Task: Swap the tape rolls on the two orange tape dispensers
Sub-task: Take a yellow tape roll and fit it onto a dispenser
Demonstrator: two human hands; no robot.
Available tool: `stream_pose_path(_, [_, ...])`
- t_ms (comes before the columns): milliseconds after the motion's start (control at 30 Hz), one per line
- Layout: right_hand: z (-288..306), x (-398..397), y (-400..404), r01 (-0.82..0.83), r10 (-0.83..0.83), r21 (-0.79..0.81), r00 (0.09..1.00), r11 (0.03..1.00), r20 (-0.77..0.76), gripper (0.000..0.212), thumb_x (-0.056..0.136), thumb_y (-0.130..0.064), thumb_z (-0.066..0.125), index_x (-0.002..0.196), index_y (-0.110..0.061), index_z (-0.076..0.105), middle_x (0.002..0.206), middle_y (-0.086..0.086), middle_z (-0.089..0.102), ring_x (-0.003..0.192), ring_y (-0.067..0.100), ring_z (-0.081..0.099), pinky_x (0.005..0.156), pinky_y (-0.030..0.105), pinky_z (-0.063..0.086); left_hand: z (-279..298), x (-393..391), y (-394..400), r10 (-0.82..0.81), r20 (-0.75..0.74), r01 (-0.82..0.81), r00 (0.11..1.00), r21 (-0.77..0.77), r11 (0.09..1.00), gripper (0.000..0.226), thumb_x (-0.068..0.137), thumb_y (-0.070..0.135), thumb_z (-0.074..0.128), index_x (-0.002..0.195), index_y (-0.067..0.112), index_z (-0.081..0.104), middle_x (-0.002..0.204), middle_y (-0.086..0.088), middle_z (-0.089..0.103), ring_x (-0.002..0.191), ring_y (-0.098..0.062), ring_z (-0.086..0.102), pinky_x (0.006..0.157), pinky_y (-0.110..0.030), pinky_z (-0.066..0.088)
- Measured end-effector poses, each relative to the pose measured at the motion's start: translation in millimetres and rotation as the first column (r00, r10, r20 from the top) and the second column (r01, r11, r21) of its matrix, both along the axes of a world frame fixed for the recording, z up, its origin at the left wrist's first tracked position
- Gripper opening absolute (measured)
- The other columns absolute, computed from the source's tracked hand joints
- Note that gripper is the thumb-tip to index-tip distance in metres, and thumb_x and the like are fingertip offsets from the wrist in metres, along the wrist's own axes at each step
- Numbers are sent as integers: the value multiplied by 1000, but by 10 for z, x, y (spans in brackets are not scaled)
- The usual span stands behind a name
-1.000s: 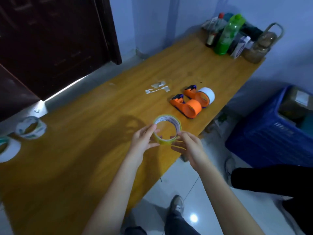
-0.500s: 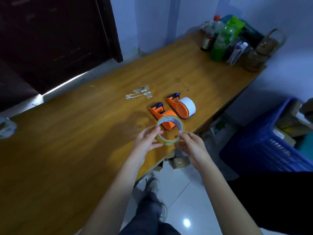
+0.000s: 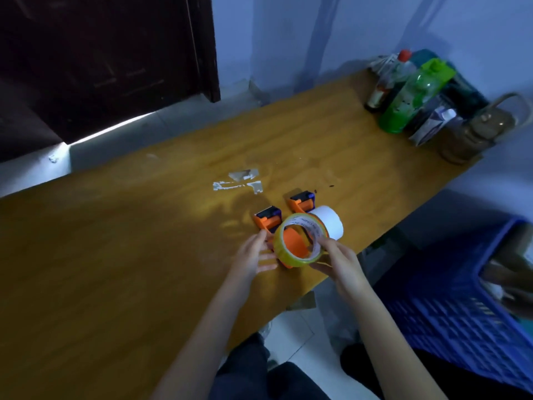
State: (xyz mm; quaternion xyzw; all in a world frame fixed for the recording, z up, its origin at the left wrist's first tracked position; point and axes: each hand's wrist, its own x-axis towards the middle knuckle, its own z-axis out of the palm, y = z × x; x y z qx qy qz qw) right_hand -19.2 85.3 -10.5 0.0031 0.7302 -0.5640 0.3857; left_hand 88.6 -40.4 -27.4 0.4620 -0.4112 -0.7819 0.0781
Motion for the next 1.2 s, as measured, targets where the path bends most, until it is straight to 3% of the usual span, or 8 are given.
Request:
stream_pose_path(100, [-33,-87,-10,-5,4,16,1000,1000,10,24,91,-26,54,86,-10,70,89,7,71,82,19,65,75,34,55,-92,-41,-17,8,108,7,994,-136,991,12,97,20,45,100,15,55,88,-5,58,69,-14,57,50,-21,49])
stream_pose_path(267, [-60,-198,-50,-21,21,40,1000,999,7,27,91,-27,54,83,-7,70,85,10,68,79,20,62,76,35,56,-353,-150,13,-91,310,224,946,-425,877,33,88,33,59,116,16,52,111,-6,55,100,-22,56,85,-36,47])
stream_pose_path(467, [-9,-430,-34,-28,29,-12,999,1000,41,25,93,-22,51,84,-6,68,89,17,65,83,27,60,72,34,56,-365,-385,67,-128,356,264,926,-363,894,38,86,38,62,108,15,41,86,5,53,89,-22,58,79,-40,47])
stream_pose_path(600, [21,-555,-87,-136,137,-26,989,990,50,24,93,-20,50,83,-7,68,90,18,63,83,25,60,77,39,54,-339,-502,140,36,295,44,955,-261,964,43,87,21,62,121,8,39,86,-2,50,84,-24,56,81,-49,51])
stream_pose_path(700, [35,-606,-136,-238,238,-10,970,971,51,28,95,-19,47,75,-11,65,81,15,61,74,22,60,70,34,54,-326,-504,197,155,271,-111,950,-172,979,46,91,18,58,133,9,40,112,-13,53,98,-28,57,85,-46,51])
stream_pose_path(867, [-8,-632,-106,-403,403,-14,910,915,96,25,95,-21,47,81,-14,65,75,6,63,72,17,62,66,28,55,-311,-460,295,357,223,-326,907,-164,931,36,93,14,56,127,7,51,111,-10,59,87,-21,59,56,-23,47])
stream_pose_path(1067, [-69,-651,-39,-517,515,-35,841,855,166,22,96,-24,46,84,-17,63,78,6,61,72,16,60,71,29,55,-325,-373,362,511,292,-464,809,-217,859,25,93,9,53,118,9,59,115,-21,63,100,-32,61,84,-43,51])
stream_pose_path(1200, [-118,-595,-63,-582,583,-61,795,811,166,22,96,-25,46,83,-19,62,80,3,60,76,15,60,71,26,55,-332,-258,396,548,319,-503,773,-217,837,18,94,14,54,109,10,61,109,-17,63,94,-29,62,72,-39,55])
